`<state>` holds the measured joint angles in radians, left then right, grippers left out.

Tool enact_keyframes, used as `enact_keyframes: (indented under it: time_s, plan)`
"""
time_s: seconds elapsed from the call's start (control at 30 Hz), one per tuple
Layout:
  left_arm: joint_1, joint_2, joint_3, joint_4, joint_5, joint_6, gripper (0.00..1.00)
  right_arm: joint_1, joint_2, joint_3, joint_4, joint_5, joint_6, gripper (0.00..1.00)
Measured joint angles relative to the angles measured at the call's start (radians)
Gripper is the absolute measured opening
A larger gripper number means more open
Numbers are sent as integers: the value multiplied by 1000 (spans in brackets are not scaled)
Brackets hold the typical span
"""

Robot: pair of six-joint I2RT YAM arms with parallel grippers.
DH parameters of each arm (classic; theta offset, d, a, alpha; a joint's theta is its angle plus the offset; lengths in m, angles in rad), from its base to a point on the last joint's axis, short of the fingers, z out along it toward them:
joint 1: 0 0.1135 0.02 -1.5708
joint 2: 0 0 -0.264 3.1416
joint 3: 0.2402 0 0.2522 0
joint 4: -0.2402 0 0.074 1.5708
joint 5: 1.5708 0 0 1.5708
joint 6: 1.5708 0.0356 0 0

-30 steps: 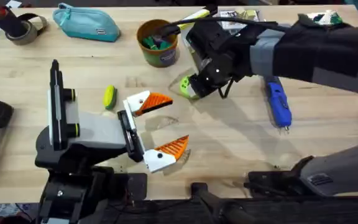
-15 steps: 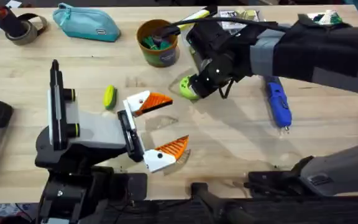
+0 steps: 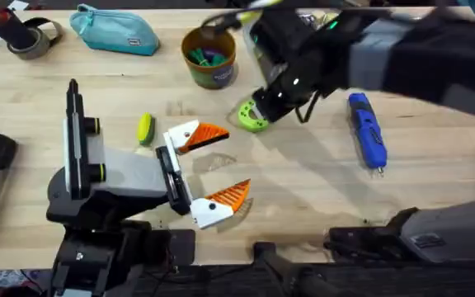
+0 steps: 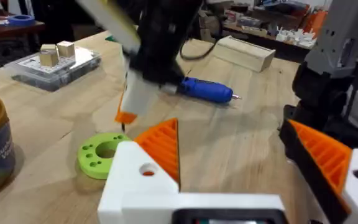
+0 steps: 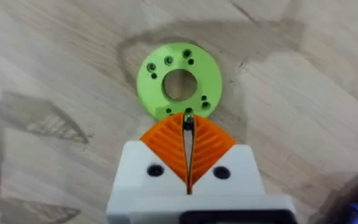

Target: Pick up the gripper from the table and insert it into the empty holder that is missing its gripper. Then pick up a screw, insert it into the mounting hole, and use the screwdriver to tighten it. Finally, clean up the table by picking up the vegetable and placing it into the bucket.

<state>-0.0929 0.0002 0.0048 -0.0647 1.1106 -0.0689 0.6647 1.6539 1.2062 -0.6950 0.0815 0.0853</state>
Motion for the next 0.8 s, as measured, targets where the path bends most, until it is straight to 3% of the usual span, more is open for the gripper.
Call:
enact_keyframes:
  time_s: [0.27, 0.47, 0.8]
  plan:
    - [0, 0, 0, 0, 0, 0, 987, 0, -125, 187, -218, 0, 0, 6]
    - [0, 0, 0, 0, 0, 0, 987, 13, -132, 328, -395, -5, 0, 6]
    - [0, 0, 0, 0, 0, 0, 987, 149, -132, 484, -451, -8, -1, 6]
